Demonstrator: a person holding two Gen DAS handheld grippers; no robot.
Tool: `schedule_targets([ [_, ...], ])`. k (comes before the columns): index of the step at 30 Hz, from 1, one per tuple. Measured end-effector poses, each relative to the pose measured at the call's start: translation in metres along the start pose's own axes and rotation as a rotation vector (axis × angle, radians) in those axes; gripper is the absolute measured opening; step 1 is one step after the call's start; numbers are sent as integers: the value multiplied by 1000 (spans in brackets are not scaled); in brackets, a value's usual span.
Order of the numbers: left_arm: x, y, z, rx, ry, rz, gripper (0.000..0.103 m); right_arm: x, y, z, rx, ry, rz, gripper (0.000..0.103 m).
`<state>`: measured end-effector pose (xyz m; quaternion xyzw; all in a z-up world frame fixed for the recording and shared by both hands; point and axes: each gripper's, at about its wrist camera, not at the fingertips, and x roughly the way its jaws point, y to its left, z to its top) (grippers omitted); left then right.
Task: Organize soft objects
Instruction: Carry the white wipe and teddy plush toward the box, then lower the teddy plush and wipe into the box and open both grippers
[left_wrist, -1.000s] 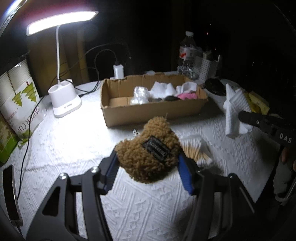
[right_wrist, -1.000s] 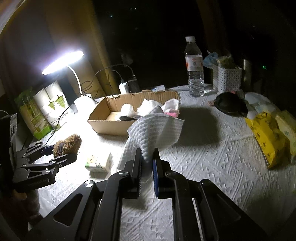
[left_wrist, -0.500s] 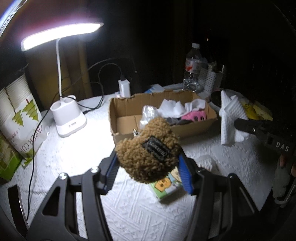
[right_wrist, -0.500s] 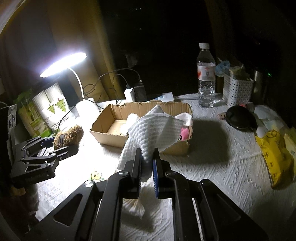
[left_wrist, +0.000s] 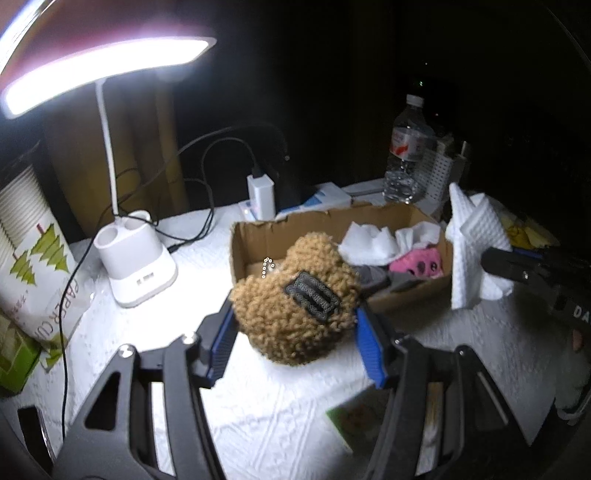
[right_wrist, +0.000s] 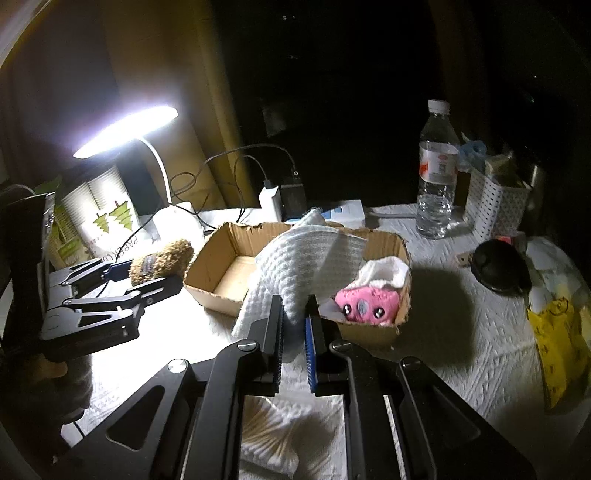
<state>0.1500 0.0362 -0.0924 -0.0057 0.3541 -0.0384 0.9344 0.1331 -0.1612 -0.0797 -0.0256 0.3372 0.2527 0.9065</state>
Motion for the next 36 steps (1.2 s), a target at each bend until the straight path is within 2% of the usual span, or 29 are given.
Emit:
schedule_targets([
  [8, 27, 5, 10, 4, -8, 4, 59, 17, -3, 14, -1, -3, 3, 11],
  [15, 64, 8, 12, 17, 66, -6, 59, 34, 1, 30, -18, -10, 10, 11],
  [20, 76, 6, 10, 12, 101, -8, 65, 46, 5, 38, -27, -9, 22, 11],
  [25, 68, 12, 13, -22, 75, -15, 80, 58, 8, 44, -30, -8, 28, 11],
  [36, 45, 49, 3, -121, 25, 1, 83, 92, 27, 50, -57, 36, 58, 11],
])
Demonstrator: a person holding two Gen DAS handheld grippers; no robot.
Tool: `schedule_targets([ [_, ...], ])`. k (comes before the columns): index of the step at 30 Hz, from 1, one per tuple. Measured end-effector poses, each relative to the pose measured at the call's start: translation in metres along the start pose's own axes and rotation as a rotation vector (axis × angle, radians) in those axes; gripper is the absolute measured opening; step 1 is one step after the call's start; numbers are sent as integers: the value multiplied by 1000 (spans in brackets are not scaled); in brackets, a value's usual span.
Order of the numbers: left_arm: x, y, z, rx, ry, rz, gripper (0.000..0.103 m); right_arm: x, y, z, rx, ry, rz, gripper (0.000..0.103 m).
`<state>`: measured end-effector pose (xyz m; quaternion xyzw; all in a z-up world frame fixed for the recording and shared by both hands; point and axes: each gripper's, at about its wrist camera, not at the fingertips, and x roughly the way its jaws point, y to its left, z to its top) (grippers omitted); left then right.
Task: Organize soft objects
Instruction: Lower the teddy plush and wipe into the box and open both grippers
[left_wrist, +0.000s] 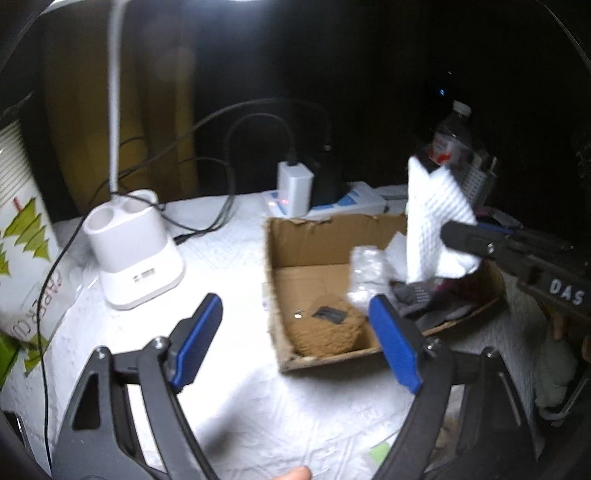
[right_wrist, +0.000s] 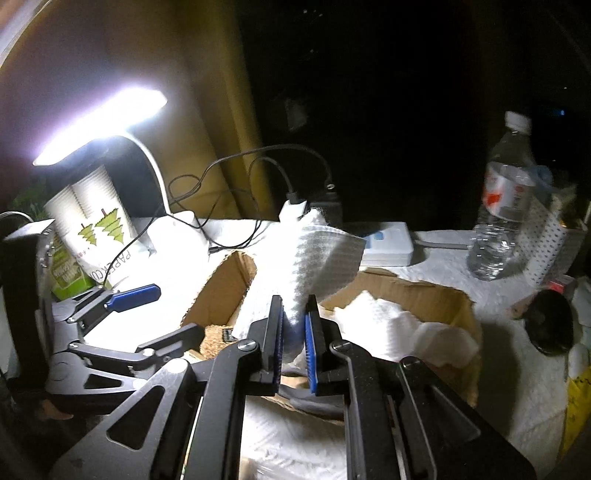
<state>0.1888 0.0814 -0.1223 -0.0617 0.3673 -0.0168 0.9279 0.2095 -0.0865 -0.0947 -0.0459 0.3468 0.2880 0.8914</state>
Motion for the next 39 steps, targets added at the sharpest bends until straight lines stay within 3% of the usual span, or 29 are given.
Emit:
schedule_targets([
  [13, 9, 37, -14, -75, 6, 43, 83, 68, 37, -6, -51, 117, 54, 11],
  [21, 11, 46, -19, -85, 13, 54, 83, 102, 51, -14, -70, 208, 47, 11],
  [25, 9, 47, -21, -88, 16, 61, 83, 103, 53, -16, -74, 212, 37, 12],
  [27, 8, 45, -21, -87, 14, 65, 83, 101, 52, -14, -67, 209, 30, 17],
  [29, 6, 44, -21, -84, 9, 72, 83, 95, 50, -13, -58, 200, 26, 37],
  [31, 3, 41, -21, -79, 5, 75, 83, 87, 49, -11, -56, 185, 27, 43],
  [39, -15, 29, -22, -65, -18, 82, 83, 55, 43, -12, -50, 140, 9, 44],
])
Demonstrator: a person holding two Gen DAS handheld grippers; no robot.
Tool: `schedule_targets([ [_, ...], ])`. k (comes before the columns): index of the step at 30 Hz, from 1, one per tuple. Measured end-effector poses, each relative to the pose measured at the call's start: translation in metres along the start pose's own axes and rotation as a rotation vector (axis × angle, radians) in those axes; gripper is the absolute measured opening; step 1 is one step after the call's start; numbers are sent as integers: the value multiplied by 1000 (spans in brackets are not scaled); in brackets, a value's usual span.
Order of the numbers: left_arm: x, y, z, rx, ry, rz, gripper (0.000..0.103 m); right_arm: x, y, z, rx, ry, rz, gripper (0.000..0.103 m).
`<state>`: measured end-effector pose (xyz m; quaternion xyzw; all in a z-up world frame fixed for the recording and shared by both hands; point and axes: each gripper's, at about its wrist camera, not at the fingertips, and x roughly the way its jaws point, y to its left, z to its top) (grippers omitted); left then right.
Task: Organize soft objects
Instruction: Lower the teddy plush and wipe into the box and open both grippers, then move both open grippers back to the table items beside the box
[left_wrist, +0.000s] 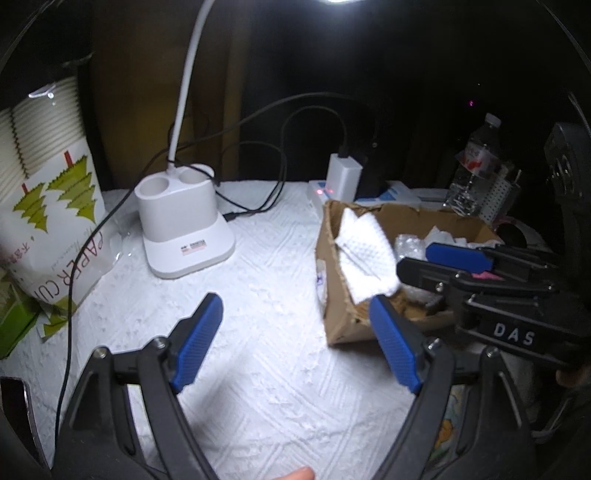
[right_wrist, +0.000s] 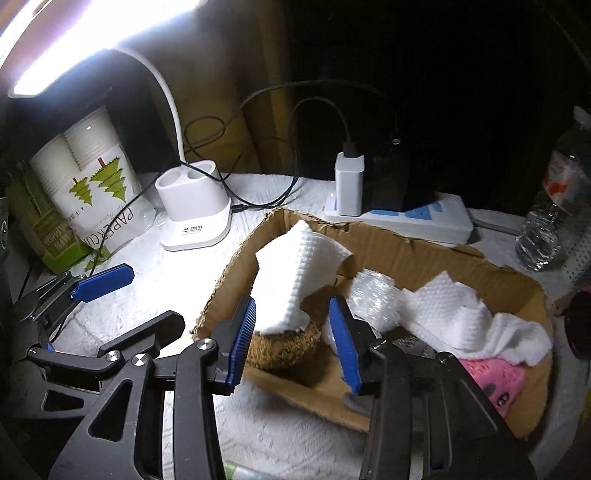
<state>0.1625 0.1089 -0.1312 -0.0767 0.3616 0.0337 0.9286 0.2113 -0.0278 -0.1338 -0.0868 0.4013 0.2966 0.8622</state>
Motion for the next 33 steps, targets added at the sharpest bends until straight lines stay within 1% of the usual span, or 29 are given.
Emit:
schedule_targets([
  [10, -28, -26, -12, 17, -13, -38, 83, -46, -5, -23, 16, -42, -27, 44],
  [22, -59, -61, -29, 61, -31, -73, 83, -96, -17, -70, 68, -61, -78, 44],
  [31, -80, -80, -52, 87, -29, -91, 83, -123, -22, -105, 93, -72, -102, 44],
  [33, -82, -82, -58, 91, -23, -94, 83, -126, -22, -112, 96, -72, -104, 46],
])
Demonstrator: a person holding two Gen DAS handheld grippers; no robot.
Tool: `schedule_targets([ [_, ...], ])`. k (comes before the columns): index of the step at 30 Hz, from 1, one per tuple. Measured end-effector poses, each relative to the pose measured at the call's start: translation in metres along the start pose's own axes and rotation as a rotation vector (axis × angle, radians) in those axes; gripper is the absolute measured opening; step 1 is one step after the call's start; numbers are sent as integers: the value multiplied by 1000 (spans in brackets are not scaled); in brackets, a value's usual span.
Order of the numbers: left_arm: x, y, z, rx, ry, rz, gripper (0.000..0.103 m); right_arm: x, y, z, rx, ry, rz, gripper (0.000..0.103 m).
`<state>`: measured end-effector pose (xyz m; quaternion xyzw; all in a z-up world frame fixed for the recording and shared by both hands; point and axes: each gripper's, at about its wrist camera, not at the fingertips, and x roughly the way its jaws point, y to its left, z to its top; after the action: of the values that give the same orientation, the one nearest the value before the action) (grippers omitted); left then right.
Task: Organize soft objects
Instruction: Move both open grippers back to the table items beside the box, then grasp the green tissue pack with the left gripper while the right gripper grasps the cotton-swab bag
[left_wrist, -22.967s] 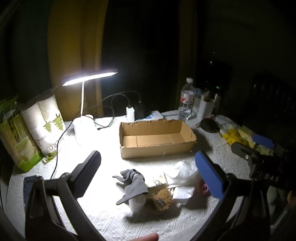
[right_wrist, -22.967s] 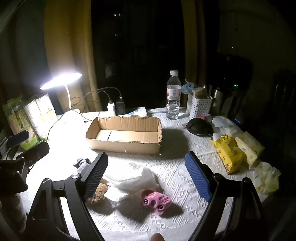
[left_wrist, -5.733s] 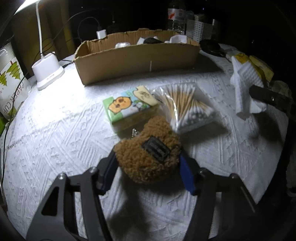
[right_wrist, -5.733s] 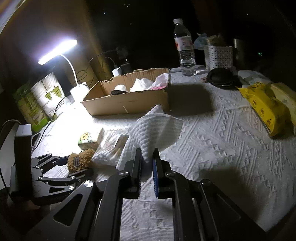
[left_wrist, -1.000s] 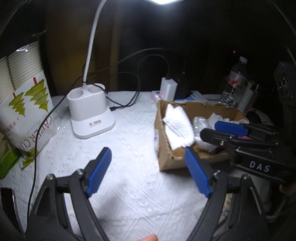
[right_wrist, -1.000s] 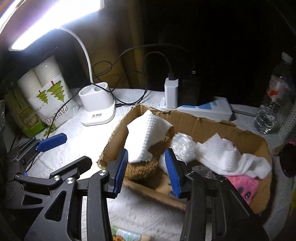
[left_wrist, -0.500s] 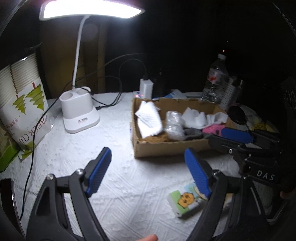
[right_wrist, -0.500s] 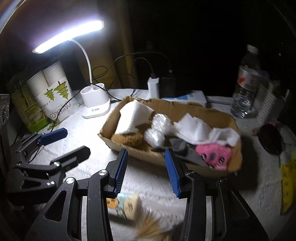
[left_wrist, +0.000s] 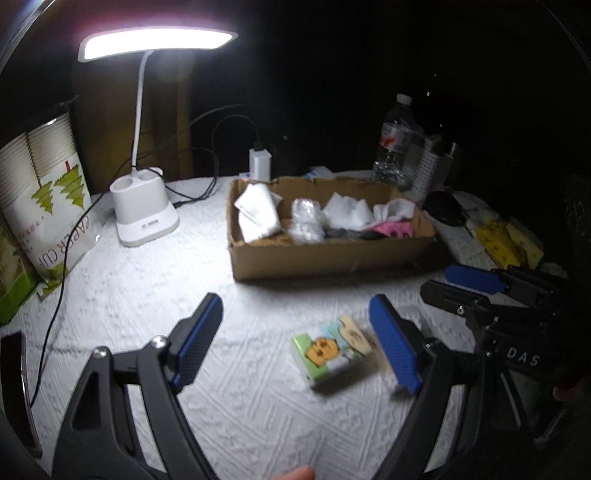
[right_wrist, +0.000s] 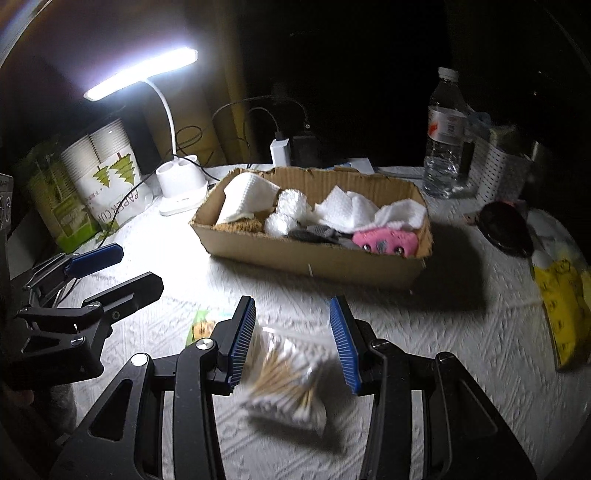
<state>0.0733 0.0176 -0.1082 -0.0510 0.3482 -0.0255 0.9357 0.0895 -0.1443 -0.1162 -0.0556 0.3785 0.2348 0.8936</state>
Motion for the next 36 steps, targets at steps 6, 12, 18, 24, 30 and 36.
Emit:
schedule_targets([
  [6, -5, -9, -16, 21, 21, -8, 83, -7, -3, -21, 20, 0, -5, 62],
  [12, -2, -9, -31, 17, 51, -2, 83, 7, -4, -39, 43, 42, 9, 62],
  [18, 10, -4, -46, 1, 105, 18, 83, 32, -7, -51, 59, 98, 26, 62],
  [24, 22, -6, -51, -5, 134, 26, 94, 44, -12, -56, 75, 123, 60, 62],
  [30, 34, -13, -50, 11, 152, 47, 94, 50, -14, -58, 73, 138, 113, 54],
  [36, 47, -25, -42, 30, 171, 57, 94, 43, -26, -57, 64, 126, 114, 45],
])
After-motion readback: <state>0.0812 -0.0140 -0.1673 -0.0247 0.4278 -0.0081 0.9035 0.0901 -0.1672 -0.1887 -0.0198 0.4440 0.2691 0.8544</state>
